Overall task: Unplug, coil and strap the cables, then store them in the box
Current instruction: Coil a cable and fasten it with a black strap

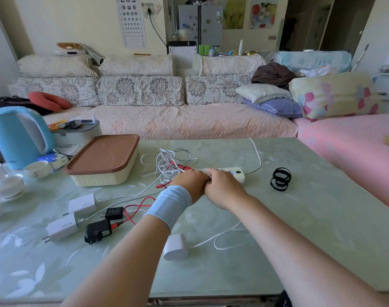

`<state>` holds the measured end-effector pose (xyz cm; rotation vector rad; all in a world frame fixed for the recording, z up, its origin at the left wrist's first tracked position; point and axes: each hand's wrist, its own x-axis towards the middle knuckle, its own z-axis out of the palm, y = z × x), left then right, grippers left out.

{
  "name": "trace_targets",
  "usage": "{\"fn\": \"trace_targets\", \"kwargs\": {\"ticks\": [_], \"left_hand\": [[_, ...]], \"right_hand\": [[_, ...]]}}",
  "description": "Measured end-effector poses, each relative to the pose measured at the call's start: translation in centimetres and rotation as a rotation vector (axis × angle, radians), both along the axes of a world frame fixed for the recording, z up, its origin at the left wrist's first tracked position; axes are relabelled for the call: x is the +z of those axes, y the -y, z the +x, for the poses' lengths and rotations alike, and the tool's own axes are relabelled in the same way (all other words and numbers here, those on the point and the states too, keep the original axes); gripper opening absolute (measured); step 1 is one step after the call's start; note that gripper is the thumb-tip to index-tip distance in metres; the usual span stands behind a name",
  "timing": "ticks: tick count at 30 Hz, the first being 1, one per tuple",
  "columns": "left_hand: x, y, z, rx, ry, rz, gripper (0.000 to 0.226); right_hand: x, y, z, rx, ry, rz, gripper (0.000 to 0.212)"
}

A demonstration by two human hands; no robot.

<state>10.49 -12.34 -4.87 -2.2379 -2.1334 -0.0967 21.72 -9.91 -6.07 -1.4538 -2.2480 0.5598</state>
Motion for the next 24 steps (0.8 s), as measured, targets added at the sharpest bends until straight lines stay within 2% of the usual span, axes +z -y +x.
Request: {"fn": "trace_targets", "kwargs": {"ticks": [2,5,8,12,15,17,18,21,22,23,24], "left_hand": [[-0.1,0.3,-0.4,0.006,0.057,-0.033,0.026],[-0.3,0.2,-1.0,0.017,0.099,-0.071,0.023],[-0.6,0.1,-2.4,0.041,0.122,-0.067,0.027],[-0.9,-0.4,-4.7,0.106,0.172,0.08,0.017],[-0.8,-0.5,-6.1,0.164,0.223,0.155,0.018],[-1.0,-0.4,-6.8,0.166,0.17,0.129,0.023],[-1.0,-0.3,-7.0,0.16,0.152,0.101,0.025],[-0.9,-0.3,-6.5,0.084,0.159,0.036,0.028],[-0.7,-0.4,-6.0,0.052,0.147,0.031,0.028],[-0.4,-0.6,-5.4,0.024,0.135,0.031,0.029],[-0.2,-0.7,-4.7,-0.003,0.13,0.031,0.029]], "right_hand": [[0.1,-0.2,-0.1,-0.034,0.1,0.037,0.034],[0.4,-0.4,-0.3,-0.031,0.162,0.057,0.038],[1.0,-0.1,0.3,-0.032,0.176,0.075,0.031],[1.8,-0.4,2.1,0.101,-0.115,0.099,0.027],[2.1,-0.6,3.8,0.194,-0.392,-0.084,0.017],[2.2,-1.1,4.8,0.14,-0.427,-0.108,0.017],[2.0,-1.5,5.2,0.08,-0.333,-0.085,0.017],[1.1,-1.8,5.1,-0.103,0.27,0.038,0.01],[0.6,-1.5,4.7,-0.099,0.404,0.102,0.009],[0.2,-1.3,4.0,-0.057,0.455,0.168,0.022],[-0.1,-1.0,3.2,0.011,0.429,0.22,0.038]]}}
